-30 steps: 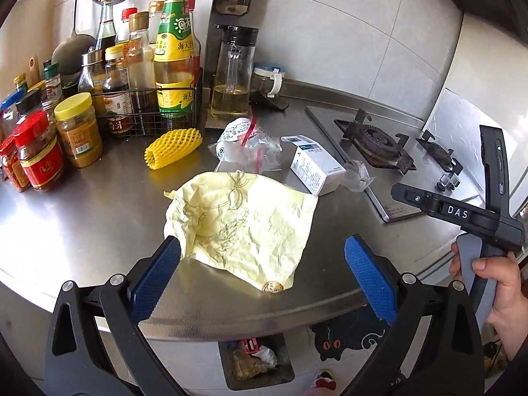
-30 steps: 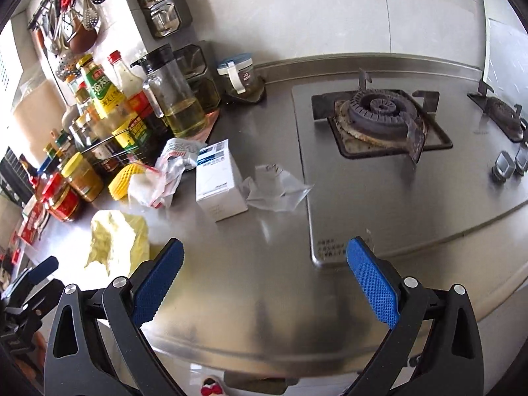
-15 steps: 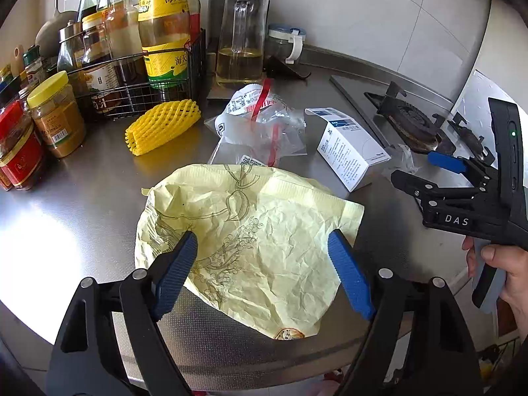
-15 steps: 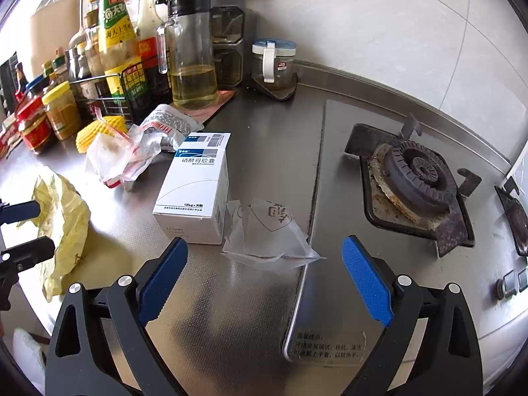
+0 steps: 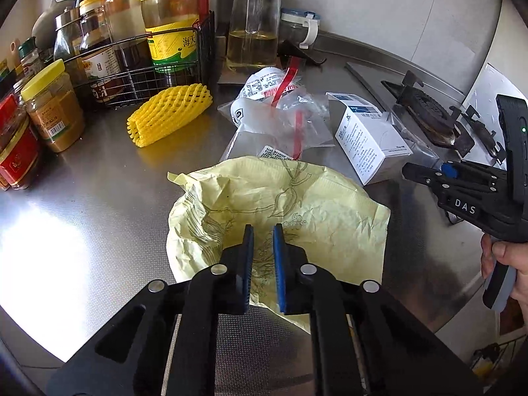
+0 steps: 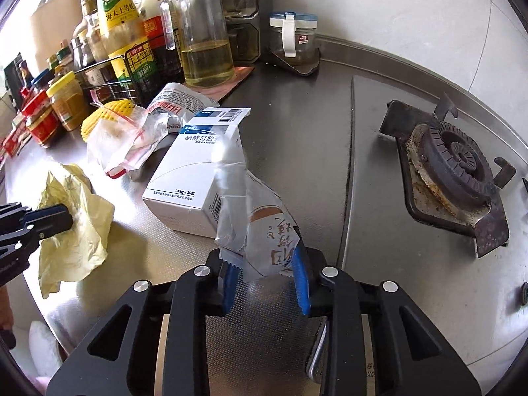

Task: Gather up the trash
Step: 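Grasp the crumpled yellow paper with the left tool while the right tool grasps the clear wrapper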

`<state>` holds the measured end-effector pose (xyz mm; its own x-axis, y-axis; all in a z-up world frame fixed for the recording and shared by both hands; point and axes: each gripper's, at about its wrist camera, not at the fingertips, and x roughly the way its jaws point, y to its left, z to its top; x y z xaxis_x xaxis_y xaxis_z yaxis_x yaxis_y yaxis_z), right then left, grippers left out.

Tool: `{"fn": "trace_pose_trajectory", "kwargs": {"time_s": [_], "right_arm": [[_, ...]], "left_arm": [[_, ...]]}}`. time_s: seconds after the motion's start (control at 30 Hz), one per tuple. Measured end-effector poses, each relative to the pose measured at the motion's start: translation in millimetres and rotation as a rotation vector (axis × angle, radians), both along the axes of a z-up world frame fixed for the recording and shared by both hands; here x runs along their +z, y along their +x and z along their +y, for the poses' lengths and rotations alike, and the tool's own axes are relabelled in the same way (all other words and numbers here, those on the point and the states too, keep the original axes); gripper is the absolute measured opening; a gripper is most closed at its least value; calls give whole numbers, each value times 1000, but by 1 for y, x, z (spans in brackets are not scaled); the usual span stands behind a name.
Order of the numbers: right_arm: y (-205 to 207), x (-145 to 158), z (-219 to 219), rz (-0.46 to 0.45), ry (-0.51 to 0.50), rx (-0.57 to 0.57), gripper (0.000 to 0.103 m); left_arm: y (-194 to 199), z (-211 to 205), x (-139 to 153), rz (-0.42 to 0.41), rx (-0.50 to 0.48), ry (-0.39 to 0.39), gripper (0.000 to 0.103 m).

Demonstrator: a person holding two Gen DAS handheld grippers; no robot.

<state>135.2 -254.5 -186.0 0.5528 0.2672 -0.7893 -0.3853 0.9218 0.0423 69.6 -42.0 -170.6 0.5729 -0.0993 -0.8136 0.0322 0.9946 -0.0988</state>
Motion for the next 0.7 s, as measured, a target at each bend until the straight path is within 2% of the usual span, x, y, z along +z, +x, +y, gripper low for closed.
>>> {"fn": "trace_pose_trajectory", "kwargs": {"time_s": [0.1, 0.23, 0.33, 0.57, 0.7], "right_arm": [[-10, 2, -1, 7, 26, -8, 28], [-30, 10, -9, 10, 88, -28, 28], [-44, 19, -14, 6, 123, -37, 28], [-71, 29, -23, 3, 174, -55, 28], [-83, 32, -24, 6, 197, -56, 28]], "left_arm": [[1, 2, -3, -1, -6, 10, 0], [0, 5, -4, -12, -10, -4, 0], [-6, 12, 2, -39, -1, -52, 0], [-25, 17, 25, -106, -2, -62, 0], [-28, 18, 22, -78, -2, -47, 0]]}}
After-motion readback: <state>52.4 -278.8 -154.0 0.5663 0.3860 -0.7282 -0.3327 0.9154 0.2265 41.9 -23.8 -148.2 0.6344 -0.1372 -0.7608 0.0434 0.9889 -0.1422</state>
